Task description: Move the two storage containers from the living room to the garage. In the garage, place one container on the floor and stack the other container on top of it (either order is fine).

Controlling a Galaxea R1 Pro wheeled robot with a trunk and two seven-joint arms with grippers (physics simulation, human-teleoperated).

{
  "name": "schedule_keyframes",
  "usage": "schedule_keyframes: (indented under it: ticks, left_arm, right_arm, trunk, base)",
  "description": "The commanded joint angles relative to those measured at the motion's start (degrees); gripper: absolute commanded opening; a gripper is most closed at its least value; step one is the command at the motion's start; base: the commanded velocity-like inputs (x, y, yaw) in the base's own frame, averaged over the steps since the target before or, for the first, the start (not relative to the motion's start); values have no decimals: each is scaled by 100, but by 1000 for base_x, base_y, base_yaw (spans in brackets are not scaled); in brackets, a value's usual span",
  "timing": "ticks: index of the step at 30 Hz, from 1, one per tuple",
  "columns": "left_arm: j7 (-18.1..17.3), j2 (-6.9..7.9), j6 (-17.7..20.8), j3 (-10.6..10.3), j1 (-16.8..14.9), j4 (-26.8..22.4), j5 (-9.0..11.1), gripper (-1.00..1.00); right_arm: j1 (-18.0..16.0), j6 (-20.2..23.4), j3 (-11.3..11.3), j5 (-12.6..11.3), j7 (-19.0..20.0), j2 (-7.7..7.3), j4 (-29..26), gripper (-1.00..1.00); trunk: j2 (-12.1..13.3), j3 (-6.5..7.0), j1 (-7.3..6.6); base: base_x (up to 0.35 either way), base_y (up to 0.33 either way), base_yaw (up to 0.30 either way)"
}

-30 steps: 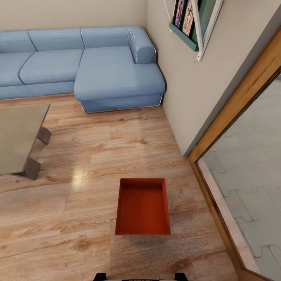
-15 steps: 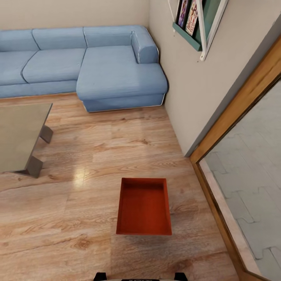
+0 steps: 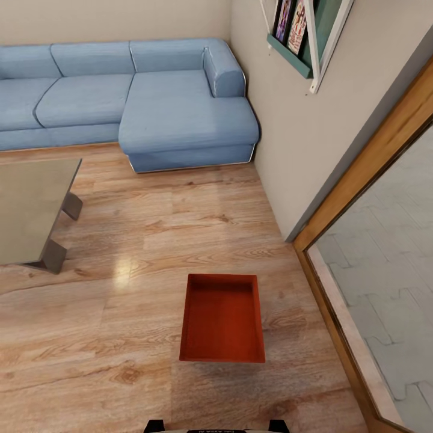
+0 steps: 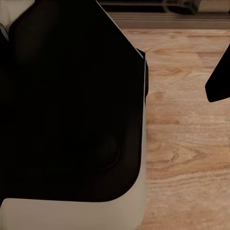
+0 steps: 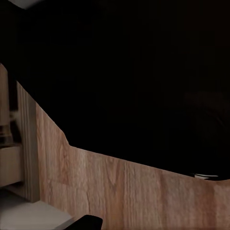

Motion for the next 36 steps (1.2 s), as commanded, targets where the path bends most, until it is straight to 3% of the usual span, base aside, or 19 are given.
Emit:
schedule_keyframes:
  ticks: [1,36]
  left_arm:
    - [-23,3,28,2,-1,-3,55,100]
    - [-23,-57,-49,-12,-1,-60,-59,100]
  right_arm:
    - [-5,-30,49,-52,-12,7,15,100]
    - [-8,-71,40,-91,-17,4,6,100]
  trunk:
    - [-2,-2,0]
    - [-2,-2,0]
  base:
    - [0,0,0]
    - [0,0,0]
